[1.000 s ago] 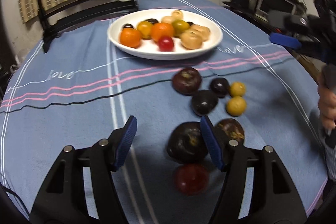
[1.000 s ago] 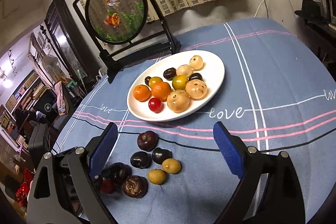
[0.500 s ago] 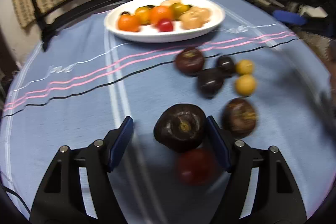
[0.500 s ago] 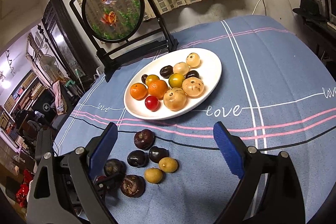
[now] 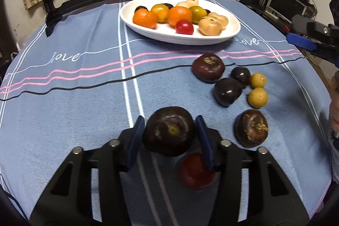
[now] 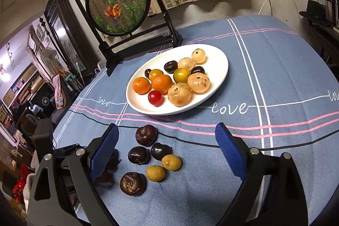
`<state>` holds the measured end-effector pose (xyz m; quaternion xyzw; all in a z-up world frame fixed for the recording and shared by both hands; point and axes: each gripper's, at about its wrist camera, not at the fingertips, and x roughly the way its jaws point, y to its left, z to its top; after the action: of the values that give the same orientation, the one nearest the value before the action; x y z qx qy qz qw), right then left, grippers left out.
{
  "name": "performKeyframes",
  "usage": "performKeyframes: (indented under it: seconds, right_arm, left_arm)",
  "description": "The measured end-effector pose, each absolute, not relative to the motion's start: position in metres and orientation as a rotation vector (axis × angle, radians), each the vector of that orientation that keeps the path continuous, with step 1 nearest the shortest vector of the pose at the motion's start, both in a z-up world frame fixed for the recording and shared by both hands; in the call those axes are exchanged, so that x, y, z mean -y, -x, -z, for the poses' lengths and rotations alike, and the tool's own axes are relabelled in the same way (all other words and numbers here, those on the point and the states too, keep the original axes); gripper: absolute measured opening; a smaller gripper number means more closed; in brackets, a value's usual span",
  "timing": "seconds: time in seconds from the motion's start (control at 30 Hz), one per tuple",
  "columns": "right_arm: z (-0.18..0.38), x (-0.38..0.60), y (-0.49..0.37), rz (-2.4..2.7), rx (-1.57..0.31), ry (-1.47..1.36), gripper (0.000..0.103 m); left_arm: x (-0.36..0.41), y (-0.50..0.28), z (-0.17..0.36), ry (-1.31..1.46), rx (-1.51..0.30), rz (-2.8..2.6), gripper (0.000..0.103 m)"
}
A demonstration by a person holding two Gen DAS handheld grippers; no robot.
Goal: Organize fruits
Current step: 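Grasp a large dark brown fruit with the left tool while the right tool approaches a small yellow fruit, then close the right tool on the small yellow fruit while the left tool holds its fruit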
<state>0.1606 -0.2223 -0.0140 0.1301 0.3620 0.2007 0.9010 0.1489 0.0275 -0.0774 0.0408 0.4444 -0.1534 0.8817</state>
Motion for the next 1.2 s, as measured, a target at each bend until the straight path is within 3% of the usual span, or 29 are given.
performKeyframes:
  seconds: [0.17,0.3,0.57,1.2]
  right_arm:
    - [0.026,0.215,-0.160,-0.435,-0.786,-0.217,0.090]
    - [0.043,0.207,-0.161,-0.442,-0.839,-0.166,0.064]
    - [0.066,0.196,-0.161,-0.474,-0.926,-0.114,0.044]
    - [0.083,0.220,-0.174,-0.561,-1.021,-0.391,0.034]
  left_arm:
    - [-0.033,-0.150,0.075,-0.086,-0.909,0.260,0.046]
    - [-0.042,-0.155,0.075,-0.056,-0.916,0.225,0.046]
    - [-0.040,-0.156,0.076,-0.068,-0.917,0.234,0.046]
    - [-0.037,-0.155,0.079,-0.069,-0.921,0.243,0.053]
